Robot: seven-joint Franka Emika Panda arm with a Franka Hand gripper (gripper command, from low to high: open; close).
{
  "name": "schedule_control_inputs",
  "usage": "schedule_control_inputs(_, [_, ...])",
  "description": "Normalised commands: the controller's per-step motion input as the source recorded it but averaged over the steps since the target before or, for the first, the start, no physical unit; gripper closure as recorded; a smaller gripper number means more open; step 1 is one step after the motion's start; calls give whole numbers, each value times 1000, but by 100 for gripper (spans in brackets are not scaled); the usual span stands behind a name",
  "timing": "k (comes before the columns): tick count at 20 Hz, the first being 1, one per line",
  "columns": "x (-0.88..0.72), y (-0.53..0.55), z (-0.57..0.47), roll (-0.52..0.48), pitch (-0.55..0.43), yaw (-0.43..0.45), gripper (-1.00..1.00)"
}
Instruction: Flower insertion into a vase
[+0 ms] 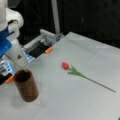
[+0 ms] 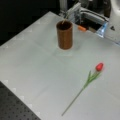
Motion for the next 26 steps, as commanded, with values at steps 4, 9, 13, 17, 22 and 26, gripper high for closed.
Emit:
schedule_control_inputs(4, [279,-120,135,-159,658,-98,100])
schedule_control_inputs(9, [300,-135,156,-204,583,-130,100])
schedule_control_inputs(13, [295,-127,170,-190,567,-77,100])
schedule_control_inputs(17, [318,-99,163,-100,552,-67,100])
schedule_control_inputs(22, [318,-129,46,-48,377,-76,100])
schedule_control_inputs(26, [319,-110,-175,-23,162,-69,100])
